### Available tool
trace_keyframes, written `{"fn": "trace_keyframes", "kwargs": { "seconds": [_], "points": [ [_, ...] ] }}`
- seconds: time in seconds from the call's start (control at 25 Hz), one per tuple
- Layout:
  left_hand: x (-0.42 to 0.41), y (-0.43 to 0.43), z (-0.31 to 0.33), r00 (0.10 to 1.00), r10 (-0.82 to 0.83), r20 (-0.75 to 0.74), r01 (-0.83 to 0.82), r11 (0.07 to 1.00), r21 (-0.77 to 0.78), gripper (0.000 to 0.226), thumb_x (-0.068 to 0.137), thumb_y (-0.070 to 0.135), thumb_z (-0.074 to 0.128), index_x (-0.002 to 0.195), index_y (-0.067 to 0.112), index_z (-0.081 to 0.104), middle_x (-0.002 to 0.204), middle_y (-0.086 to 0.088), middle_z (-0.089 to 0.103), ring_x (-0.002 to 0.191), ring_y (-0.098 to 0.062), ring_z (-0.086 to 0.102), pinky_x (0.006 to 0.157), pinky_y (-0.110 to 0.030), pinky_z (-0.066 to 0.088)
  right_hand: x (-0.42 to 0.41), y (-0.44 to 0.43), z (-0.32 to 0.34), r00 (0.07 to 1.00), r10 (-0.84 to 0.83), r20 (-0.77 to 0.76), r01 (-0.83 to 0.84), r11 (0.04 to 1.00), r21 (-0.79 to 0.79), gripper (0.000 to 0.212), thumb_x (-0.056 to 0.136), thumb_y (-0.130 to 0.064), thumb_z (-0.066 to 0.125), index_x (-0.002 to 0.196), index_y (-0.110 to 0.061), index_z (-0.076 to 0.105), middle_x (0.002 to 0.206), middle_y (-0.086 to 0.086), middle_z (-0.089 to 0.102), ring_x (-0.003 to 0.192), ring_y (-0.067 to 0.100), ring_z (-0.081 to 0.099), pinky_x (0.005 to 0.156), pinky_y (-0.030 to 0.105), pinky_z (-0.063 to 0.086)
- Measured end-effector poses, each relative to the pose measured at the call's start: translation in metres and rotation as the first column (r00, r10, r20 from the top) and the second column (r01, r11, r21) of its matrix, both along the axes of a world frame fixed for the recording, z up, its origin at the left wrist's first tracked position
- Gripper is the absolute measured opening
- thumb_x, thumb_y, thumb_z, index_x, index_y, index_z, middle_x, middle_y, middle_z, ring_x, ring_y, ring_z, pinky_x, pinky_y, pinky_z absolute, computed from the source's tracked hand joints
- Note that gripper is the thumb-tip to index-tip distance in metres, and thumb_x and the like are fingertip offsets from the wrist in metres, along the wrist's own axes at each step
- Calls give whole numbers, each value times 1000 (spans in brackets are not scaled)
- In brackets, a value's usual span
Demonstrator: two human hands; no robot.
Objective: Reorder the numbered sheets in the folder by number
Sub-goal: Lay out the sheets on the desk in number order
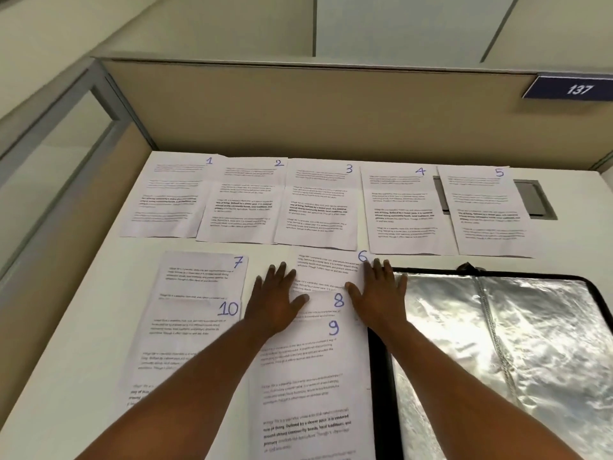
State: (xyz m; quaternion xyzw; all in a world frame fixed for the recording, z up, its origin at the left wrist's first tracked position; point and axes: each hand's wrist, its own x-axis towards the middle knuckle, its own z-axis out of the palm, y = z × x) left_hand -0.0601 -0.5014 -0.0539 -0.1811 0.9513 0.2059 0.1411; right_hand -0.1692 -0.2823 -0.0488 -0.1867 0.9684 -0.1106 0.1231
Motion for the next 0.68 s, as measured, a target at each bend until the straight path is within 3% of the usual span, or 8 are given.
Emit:
{"fn": "trace_keyframes", "kwargs": {
  "seconds": [0.08, 0.2, 0.32, 0.52, 0.6, 0.68],
  "points": [
    [6, -6, -5, 998, 23, -55, -22, 999, 25, 75, 99, 61, 43, 160, 23, 22, 170, 1, 9, 156, -17, 2, 126, -43, 3, 7, -10, -6, 1000, 13, -6, -13, 1000, 5, 74, 102, -60, 34, 161, -16, 26, 168, 7, 26, 157, 26, 9, 124, 57, -2],
    [12, -13, -3, 963, 147, -225, -144, 989, 33, 70, 95, 51, 59, 154, 20, 38, 162, -3, 34, 149, -21, 31, 119, -42, 25, 28, -24, -11, 997, 28, -76, -29, 1000, -12, 78, 96, -63, 27, 156, -14, 38, 161, 8, 40, 155, 27, 22, 125, 57, 0],
    [4, -21, 3, 901, 352, -254, -317, 933, 169, 69, 89, 37, 73, 149, 17, 45, 154, -6, 44, 140, -27, 42, 114, -45, 35, 42, -32, -12, 995, 32, -94, -34, 999, -16, 84, 92, -63, 19, 154, -13, 42, 159, 7, 44, 153, 26, 27, 125, 51, -3],
    [-10, -37, 13, 706, 691, -153, -572, 684, 452, 54, 86, 17, 78, 136, 12, 57, 125, -11, 67, 116, -30, 62, 102, -36, 47, 50, -32, -9, 997, -36, -62, 29, 994, -106, 79, 91, -57, 31, 154, -11, 42, 156, 8, 47, 151, 26, 31, 124, 44, -2],
    [-10, -46, 12, 667, 738, -102, -599, 613, 515, 38, 84, 13, 79, 121, 11, 69, 113, -9, 73, 109, -28, 67, 97, -32, 50, 48, -30, -7, 994, -88, -60, 75, 979, -190, 69, 93, -48, 43, 149, -8, 48, 150, 11, 53, 146, 29, 39, 125, 44, 7],
    [-6, -52, 13, 630, 776, -29, -578, 493, 651, 26, 80, 9, 81, 106, 9, 76, 96, -5, 76, 97, -26, 72, 88, -30, 55, 43, -29, -1, 982, -187, -21, 169, 924, -342, 56, 96, -35, 54, 145, -8, 53, 143, 13, 59, 136, 31, 51, 120, 44, 27]
  ]
}}
